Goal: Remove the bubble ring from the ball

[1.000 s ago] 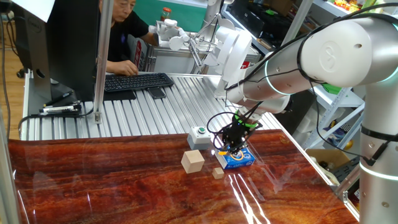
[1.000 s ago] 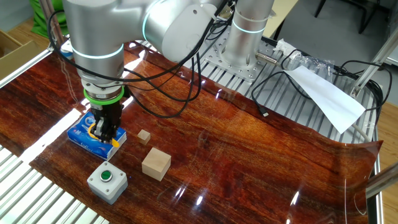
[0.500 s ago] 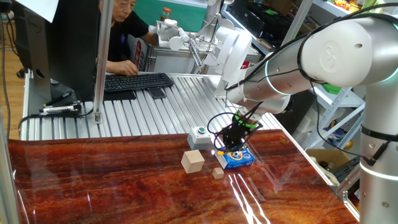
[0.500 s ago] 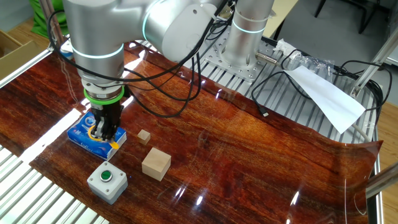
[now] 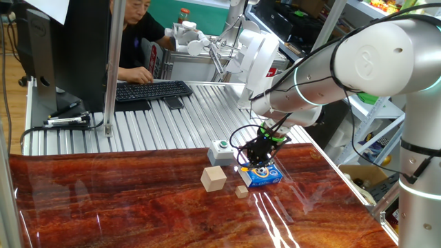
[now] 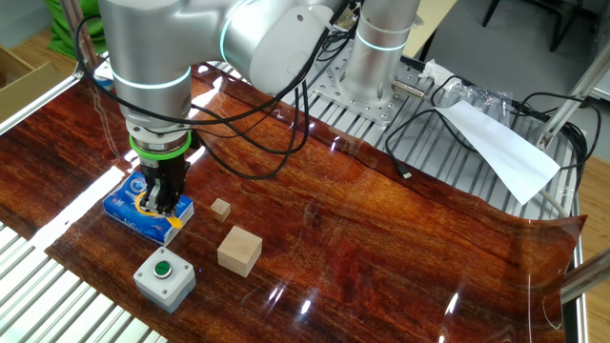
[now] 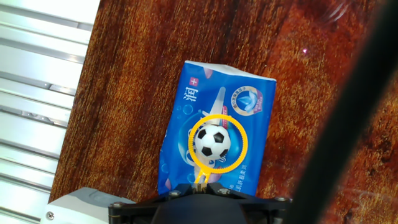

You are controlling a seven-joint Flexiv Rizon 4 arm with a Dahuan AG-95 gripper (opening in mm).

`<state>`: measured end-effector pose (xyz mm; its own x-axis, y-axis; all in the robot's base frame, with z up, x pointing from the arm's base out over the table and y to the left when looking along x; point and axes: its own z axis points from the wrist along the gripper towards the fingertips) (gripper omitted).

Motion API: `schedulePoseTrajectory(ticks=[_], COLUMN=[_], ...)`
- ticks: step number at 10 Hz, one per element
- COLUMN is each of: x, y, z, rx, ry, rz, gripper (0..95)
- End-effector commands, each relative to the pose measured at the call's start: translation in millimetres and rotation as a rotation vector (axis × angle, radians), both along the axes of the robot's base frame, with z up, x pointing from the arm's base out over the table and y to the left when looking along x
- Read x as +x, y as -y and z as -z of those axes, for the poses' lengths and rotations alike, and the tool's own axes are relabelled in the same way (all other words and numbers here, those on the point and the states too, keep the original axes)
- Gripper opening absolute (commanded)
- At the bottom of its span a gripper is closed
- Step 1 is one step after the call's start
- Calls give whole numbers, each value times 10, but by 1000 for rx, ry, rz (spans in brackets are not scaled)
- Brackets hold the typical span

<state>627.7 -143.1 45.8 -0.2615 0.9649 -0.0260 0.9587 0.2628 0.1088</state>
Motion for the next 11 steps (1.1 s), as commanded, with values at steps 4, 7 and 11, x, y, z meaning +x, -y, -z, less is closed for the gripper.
schedulePoseTrajectory(ticks=[4,7,11], x=[3,13,32], y=[-1,-1,-7], z=[1,0,40], rx=[7,7,0], ry=[-1,-1,0], rz=[17,22,20], gripper=[380,380,570])
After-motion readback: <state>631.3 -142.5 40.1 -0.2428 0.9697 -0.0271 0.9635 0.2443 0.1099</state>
